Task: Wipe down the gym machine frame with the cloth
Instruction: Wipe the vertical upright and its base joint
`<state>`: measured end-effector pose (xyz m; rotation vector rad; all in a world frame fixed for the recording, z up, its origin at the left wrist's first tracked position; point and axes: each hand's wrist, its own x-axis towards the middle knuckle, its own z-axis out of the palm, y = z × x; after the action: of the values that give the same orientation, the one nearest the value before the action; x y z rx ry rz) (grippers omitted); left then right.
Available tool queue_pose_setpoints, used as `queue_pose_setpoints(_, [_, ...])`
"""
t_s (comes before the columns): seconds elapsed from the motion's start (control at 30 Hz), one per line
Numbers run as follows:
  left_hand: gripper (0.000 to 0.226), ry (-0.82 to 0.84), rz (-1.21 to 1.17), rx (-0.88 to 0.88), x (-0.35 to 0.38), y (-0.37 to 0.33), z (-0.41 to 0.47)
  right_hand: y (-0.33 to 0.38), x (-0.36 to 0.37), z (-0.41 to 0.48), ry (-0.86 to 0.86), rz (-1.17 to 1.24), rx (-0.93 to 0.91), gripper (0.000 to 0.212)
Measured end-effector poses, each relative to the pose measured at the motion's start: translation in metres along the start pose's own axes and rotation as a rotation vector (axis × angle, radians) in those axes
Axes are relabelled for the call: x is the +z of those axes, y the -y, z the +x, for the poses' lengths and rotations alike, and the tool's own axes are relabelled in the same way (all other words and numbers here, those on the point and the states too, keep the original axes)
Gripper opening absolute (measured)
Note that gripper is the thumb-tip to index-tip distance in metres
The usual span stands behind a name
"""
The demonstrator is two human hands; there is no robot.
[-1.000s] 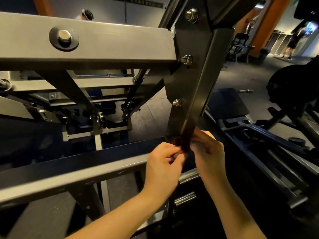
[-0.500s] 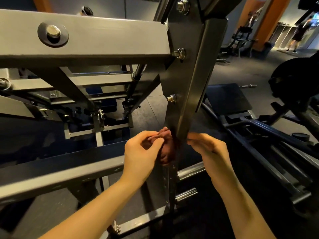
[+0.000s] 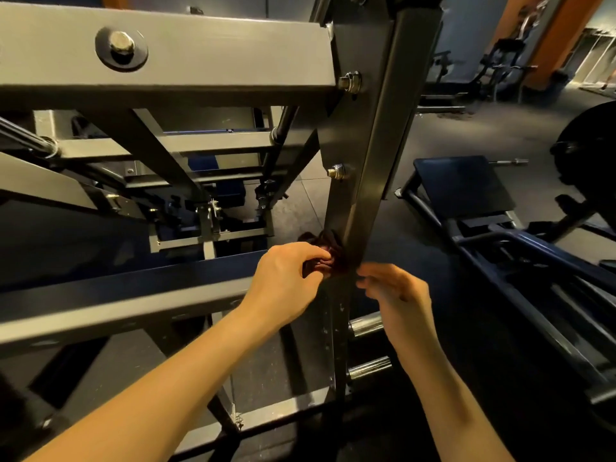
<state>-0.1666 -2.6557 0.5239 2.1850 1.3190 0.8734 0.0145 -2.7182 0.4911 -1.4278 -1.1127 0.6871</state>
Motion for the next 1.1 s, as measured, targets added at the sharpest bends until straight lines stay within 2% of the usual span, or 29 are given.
queue_pose_setpoints(0.13, [0.028, 0.110, -0.172, -0.108, -0.011, -0.003, -0.007, -0.009, 0.000, -0.013, 0.123, 0.003, -0.106, 0.024])
queue_pose_setpoints(0.2, [0.026, 0.162, -0.254, -0.139, -0.010, -0.001, -0.014, -0.007, -0.001, -0.019, 0.251, -0.004, -0.110, 0.030])
queue_pose_setpoints(0.27, [0.025, 0.148, -0.311, -0.197, -0.006, 0.001, -0.024, -0.008, -0.001, -0.024, 0.336, -0.034, -0.070, 0.036])
queue_pose_setpoints(0.37, [0.014, 0.163, -0.403, -0.303, -0.002, 0.003, -0.037, -0.016, 0.003, -0.027, 0.344, -0.052, 0.016, 0.034])
queue_pose_setpoints(0.5, [0.011, 0.167, -0.411, -0.415, 0.000, 0.005, -0.054, -0.027, 0.007, -0.031, 0.374, -0.071, 0.015, 0.023])
queue_pose_setpoints(0.63, [0.012, 0.061, -0.154, -0.383, 0.004, 0.010, -0.067, -0.042, 0.020, -0.041, 0.281, -0.141, -0.092, 0.022])
queue_pose_setpoints(0.7, [0.012, 0.056, -0.168, -0.388, 0.004, 0.014, -0.071, -0.049, 0.025, -0.043, 0.253, -0.114, -0.097, 0.026])
queue_pose_setpoints(0.83, [0.012, 0.071, -0.243, -0.335, -0.002, 0.022, -0.072, -0.042, 0.028, -0.041, 0.371, 0.080, 0.050, 0.031])
queue_pose_setpoints(0.93, [0.018, 0.076, -0.213, -0.261, -0.010, 0.032, -0.067, -0.032, 0.031, -0.037, 0.409, 0.016, 0.087, 0.029])
queue_pose_setpoints(1.0, [0.024, 0.020, -0.122, -0.184, -0.023, 0.041, -0.064, -0.025, 0.031, -0.038, 0.275, 0.004, 0.122, 0.017])
queue_pose_setpoints(1.1, [0.029, -0.090, 0.113, -0.007, -0.057, 0.059, -0.060, -0.016, 0.032, -0.042, -0.217, 0.023, 0.143, 0.015])
